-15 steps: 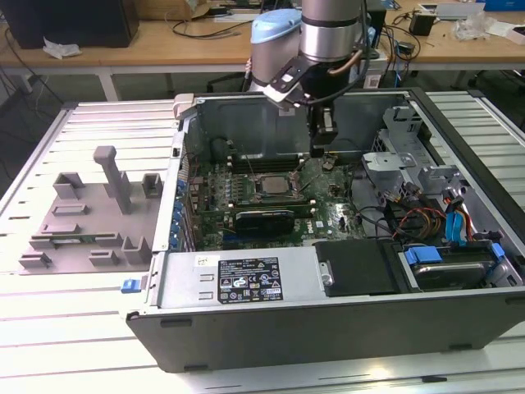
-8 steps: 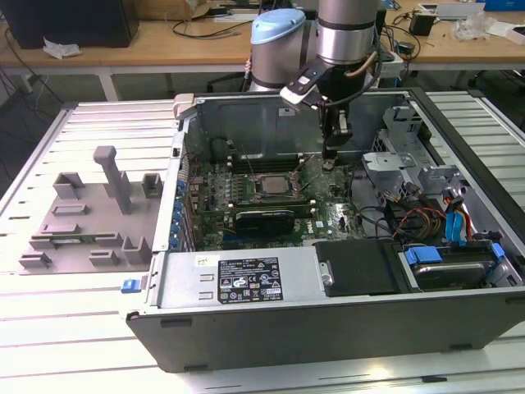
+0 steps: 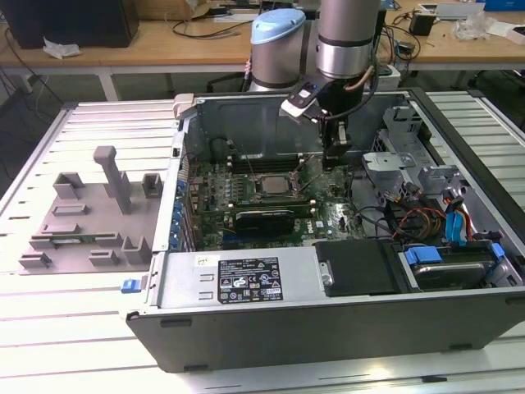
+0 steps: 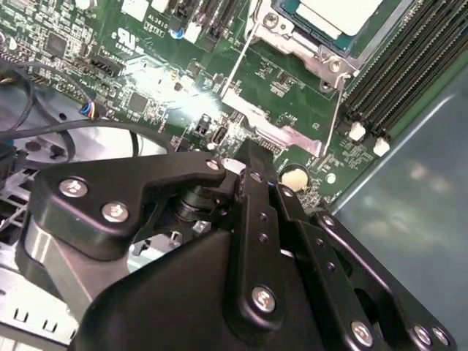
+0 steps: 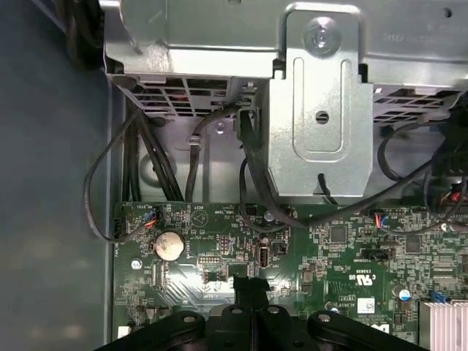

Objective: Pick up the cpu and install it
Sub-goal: 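Close the cpu cover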

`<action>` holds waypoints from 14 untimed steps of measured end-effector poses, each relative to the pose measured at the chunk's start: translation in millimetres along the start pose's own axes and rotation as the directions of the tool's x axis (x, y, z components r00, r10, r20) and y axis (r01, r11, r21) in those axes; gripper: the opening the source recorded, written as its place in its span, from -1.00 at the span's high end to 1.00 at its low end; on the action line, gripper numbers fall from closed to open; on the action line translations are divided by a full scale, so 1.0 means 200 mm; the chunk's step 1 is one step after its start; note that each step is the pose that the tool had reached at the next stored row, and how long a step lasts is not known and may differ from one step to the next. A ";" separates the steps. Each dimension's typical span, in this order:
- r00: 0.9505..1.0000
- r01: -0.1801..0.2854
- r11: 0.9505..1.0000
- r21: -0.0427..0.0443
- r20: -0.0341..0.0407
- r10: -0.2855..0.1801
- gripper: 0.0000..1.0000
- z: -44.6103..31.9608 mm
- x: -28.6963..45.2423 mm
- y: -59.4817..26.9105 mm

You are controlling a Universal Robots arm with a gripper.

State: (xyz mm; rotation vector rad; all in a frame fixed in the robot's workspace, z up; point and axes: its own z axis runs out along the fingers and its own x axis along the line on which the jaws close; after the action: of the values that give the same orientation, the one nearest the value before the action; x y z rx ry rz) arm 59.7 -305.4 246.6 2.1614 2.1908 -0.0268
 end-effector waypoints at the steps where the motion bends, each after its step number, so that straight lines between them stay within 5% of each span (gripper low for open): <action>1: 1.000 0.000 1.000 0.000 0.000 0.000 0.79 0.002 0.001 -0.008; 14: 1.000 0.000 1.000 0.000 0.000 0.000 0.79 0.008 0.019 -0.134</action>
State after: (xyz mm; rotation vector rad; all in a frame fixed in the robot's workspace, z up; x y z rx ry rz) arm 32.9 -302.0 244.0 2.1615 2.1909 -0.0261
